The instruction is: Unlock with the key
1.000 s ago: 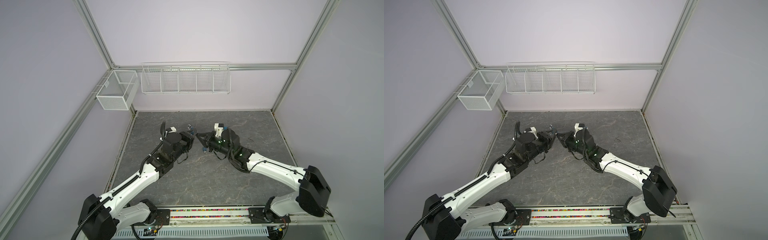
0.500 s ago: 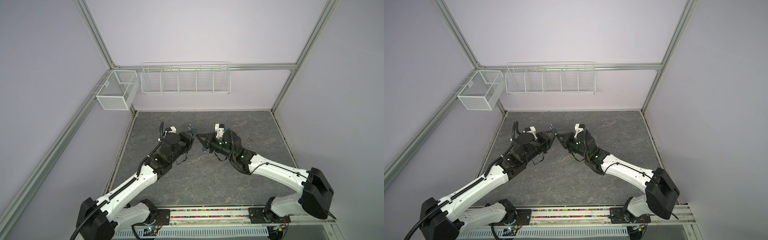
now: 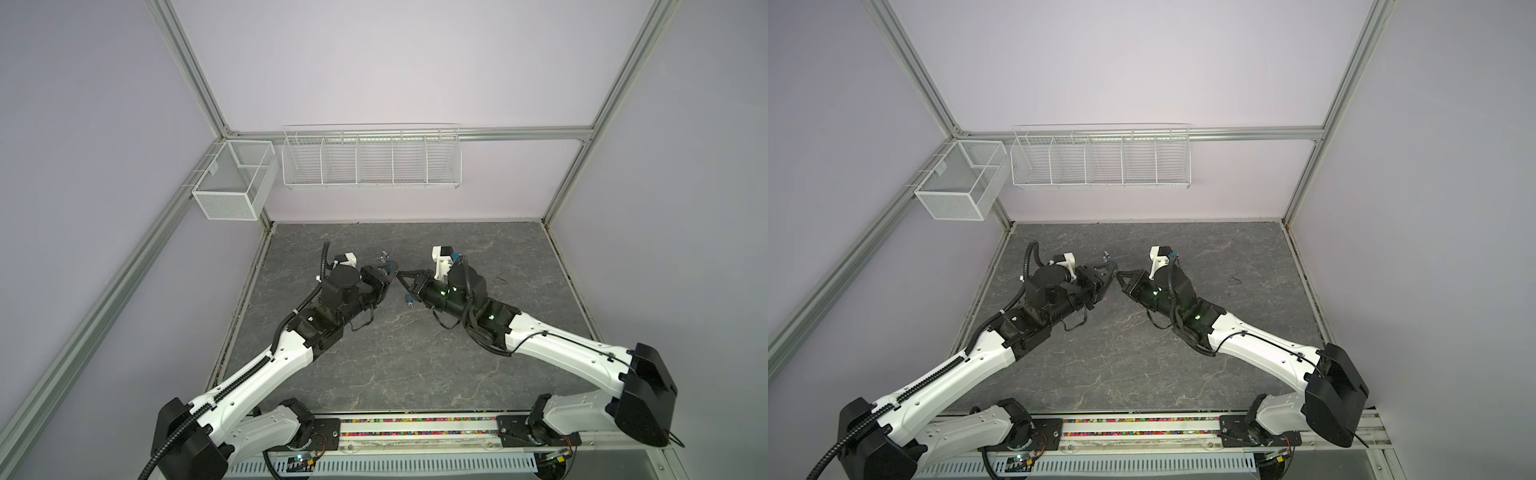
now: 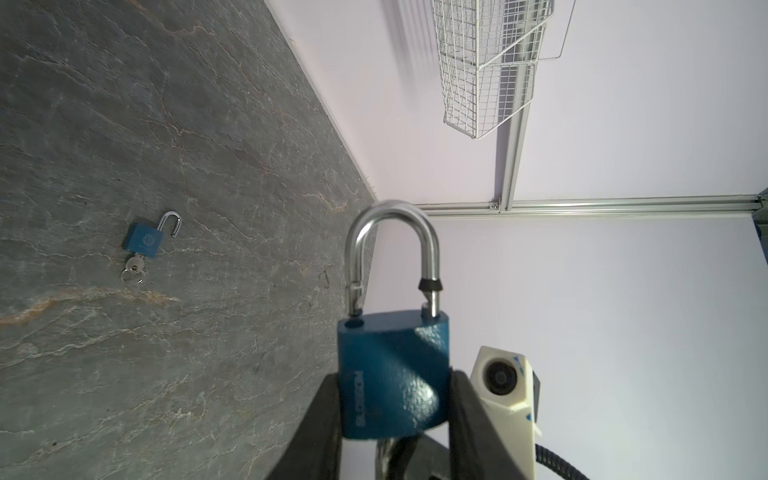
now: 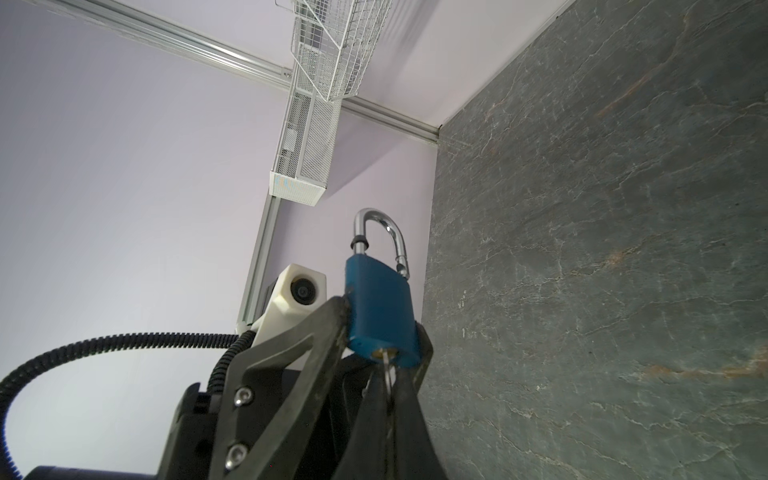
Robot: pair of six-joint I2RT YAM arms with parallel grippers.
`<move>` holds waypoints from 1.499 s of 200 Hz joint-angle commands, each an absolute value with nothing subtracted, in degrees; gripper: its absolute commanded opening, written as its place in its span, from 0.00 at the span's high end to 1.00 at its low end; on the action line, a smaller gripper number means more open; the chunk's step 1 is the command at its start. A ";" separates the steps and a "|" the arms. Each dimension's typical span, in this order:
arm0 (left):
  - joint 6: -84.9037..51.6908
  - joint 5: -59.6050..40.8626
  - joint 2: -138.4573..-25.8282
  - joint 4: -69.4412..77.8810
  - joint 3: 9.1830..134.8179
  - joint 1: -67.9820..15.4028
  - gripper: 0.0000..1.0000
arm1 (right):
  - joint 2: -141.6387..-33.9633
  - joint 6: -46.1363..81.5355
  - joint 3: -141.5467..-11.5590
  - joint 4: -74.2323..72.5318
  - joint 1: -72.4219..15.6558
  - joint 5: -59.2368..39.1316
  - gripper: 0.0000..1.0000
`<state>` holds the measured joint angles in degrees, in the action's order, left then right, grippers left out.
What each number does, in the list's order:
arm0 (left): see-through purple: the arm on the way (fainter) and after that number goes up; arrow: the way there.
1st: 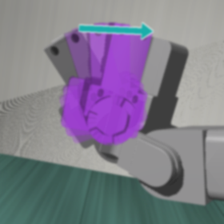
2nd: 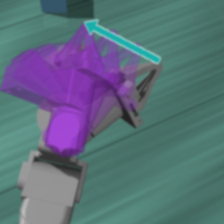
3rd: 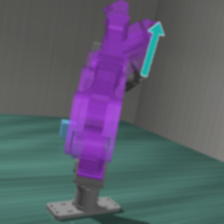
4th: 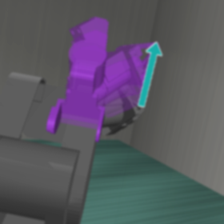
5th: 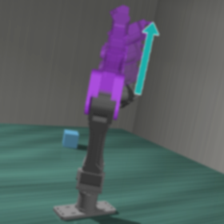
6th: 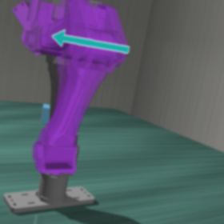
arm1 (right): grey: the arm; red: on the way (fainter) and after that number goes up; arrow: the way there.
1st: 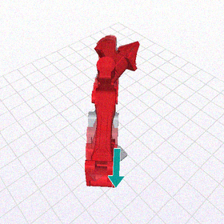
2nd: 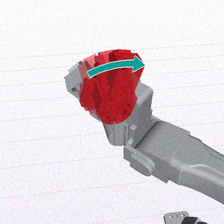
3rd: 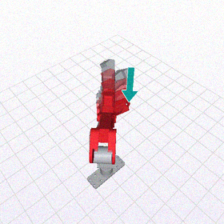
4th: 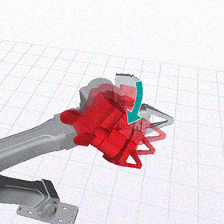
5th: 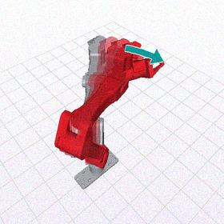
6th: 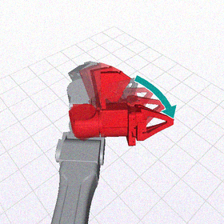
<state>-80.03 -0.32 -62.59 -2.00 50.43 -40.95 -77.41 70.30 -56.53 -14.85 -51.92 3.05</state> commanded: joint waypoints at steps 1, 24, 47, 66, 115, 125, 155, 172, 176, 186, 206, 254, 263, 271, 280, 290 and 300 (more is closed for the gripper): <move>-78.43 5.57 -61.54 -5.11 53.45 -39.11 0.73 | -73.44 65.90 -55.62 -13.53 -52.75 4.70 0.94; -77.87 6.15 -61.57 -8.68 54.97 -38.94 0.54 | -72.99 65.22 -54.62 -13.59 -52.71 4.83 0.94; -77.27 5.98 -62.45 -11.43 56.75 -38.92 0.43 | -73.06 64.22 -54.37 -13.16 -52.85 5.03 0.94; -76.82 5.50 -63.17 -12.95 57.89 -38.85 0.38 | -73.04 63.47 -54.17 -12.93 -53.02 5.54 0.94; -74.48 1.39 -65.83 -21.52 63.04 -39.02 0.26 | -72.87 56.51 -55.52 -11.09 -53.56 9.63 0.94; -73.58 1.43 -66.53 -24.32 64.29 -39.18 0.25 | -72.90 53.53 -55.92 -10.96 -53.83 10.77 0.94; -72.93 -0.28 -69.01 -24.71 66.49 -39.70 0.24 | -74.50 46.95 -59.08 -8.52 -55.08 12.50 0.94; -72.08 -0.93 -71.18 -27.03 68.94 -40.89 0.25 | -74.77 44.72 -59.74 -7.74 -55.57 14.17 0.94; -72.07 -0.94 -71.55 -27.51 69.22 -41.10 0.25 | -74.84 44.15 -59.82 -7.82 -55.63 14.39 0.94; -72.21 -1.18 -72.35 -27.74 69.27 -41.31 0.25 | -75.06 42.83 -60.48 -7.21 -55.87 14.91 0.94; -72.91 -2.28 -73.56 -25.96 69.24 -41.46 0.29 | -75.88 40.66 -61.64 -5.49 -56.51 15.85 0.94; -73.39 -0.48 -73.23 -25.49 69.42 -42.61 0.38 | -75.65 38.76 -60.87 -4.35 -57.66 19.88 0.94; -73.91 -0.94 -73.05 -24.40 68.77 -42.62 0.42 | -75.83 38.55 -61.19 -4.37 -57.89 19.86 0.94; -73.85 -1.35 -73.28 -23.73 68.56 -42.63 0.46 | -75.94 38.35 -61.23 -4.48 -57.96 20.03 0.94; -73.87 -1.77 -73.56 -23.82 68.72 -42.63 0.47 | -76.08 38.20 -61.39 -4.57 -58.05 20.08 0.94; -73.86 -2.02 -73.72 -23.70 68.73 -42.63 0.47 | -76.23 37.96 -61.65 -4.33 -58.13 20.33 0.94; -73.59 -1.68 -73.86 -24.58 69.12 -42.67 0.47 | -76.34 37.59 -61.87 -4.22 -58.31 20.65 0.94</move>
